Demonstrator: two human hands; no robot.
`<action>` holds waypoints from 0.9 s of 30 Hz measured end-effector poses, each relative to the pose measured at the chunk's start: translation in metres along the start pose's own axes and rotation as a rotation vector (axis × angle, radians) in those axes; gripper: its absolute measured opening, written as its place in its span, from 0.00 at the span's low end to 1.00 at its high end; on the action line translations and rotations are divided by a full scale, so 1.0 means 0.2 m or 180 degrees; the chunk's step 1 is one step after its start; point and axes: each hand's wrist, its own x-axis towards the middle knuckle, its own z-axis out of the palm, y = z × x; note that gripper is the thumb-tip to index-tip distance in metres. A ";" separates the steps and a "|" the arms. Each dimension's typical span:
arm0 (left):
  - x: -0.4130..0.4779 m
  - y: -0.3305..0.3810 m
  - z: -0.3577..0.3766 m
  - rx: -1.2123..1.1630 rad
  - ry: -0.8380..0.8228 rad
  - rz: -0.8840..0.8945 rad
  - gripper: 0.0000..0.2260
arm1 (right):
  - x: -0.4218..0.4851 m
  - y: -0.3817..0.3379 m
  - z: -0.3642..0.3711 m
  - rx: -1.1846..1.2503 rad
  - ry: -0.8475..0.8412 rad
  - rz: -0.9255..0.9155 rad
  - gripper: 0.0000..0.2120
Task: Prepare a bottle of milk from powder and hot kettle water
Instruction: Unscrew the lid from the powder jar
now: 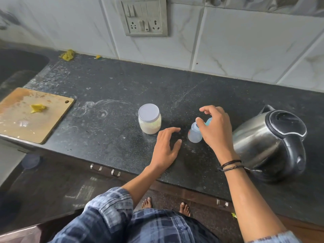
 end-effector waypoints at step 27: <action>0.17 -0.20 -0.43 -0.0587 0.0315 -0.1277 0.50 | 0.17 -0.44 0.50 -0.0597 -0.1590 -0.0794 0.30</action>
